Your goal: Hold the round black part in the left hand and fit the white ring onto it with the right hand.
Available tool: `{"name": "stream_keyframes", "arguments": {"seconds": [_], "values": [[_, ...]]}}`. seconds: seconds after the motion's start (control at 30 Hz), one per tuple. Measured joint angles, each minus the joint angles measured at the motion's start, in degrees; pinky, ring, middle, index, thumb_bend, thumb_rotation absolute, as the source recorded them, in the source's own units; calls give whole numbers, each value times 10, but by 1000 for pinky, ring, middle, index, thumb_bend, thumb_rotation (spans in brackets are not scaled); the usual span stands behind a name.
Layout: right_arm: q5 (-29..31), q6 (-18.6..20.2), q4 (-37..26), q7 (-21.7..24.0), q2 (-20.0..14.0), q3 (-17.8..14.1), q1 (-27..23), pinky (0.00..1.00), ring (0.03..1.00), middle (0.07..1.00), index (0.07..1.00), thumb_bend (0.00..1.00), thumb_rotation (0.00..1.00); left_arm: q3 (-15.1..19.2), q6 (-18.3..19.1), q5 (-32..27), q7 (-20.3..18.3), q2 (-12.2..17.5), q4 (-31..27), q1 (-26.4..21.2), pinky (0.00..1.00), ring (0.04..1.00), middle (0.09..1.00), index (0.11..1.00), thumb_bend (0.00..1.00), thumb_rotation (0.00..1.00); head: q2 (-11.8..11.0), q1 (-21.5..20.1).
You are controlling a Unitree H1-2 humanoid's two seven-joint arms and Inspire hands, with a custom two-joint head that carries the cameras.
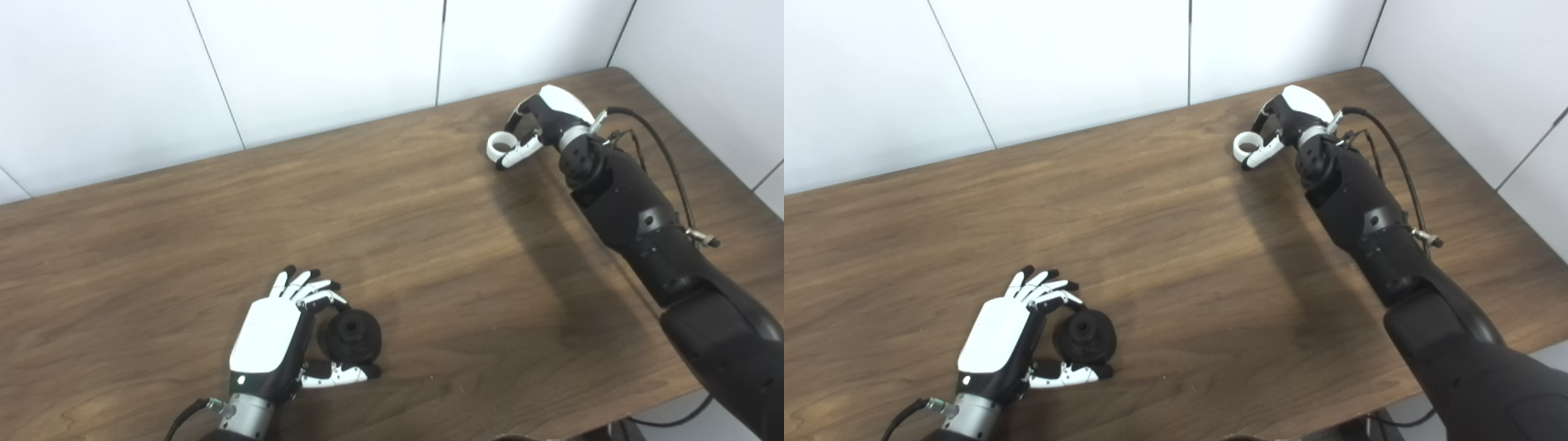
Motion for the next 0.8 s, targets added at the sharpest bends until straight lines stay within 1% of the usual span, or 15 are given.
{"name": "stream_keyframes", "arguments": {"seconds": [0.17, 0.37, 0.43, 0.53, 0.8], "values": [[-4, 0, -39, 27, -1, 22, 8, 917, 954, 860, 486, 521, 133, 0, 1, 0, 0, -1, 0, 1, 1000, 902, 792, 483, 524, 53, 1, 5], [-16, -2, -98, 69, -14, 53, 8, 947, 942, 846, 485, 523, 135, -1, 7, 0, -1, -5, -1, 2, 1000, 911, 798, 483, 523, 54, 3, 12], [-21, -2, -118, 81, -18, 59, 8, 970, 943, 842, 485, 524, 135, -1, 12, 0, -3, -6, -2, 2, 1000, 910, 797, 483, 524, 53, 3, 12], [-26, 1, -149, 100, -18, 65, 9, 994, 952, 843, 486, 523, 132, -2, 14, 0, -3, -8, -2, 2, 1000, 909, 795, 483, 524, 53, 5, 18], [-44, 11, -237, 158, -16, 94, 16, 997, 948, 835, 485, 524, 133, -4, 17, 4, -3, -11, -2, 2, 1000, 910, 794, 483, 524, 54, 12, 47]]}}
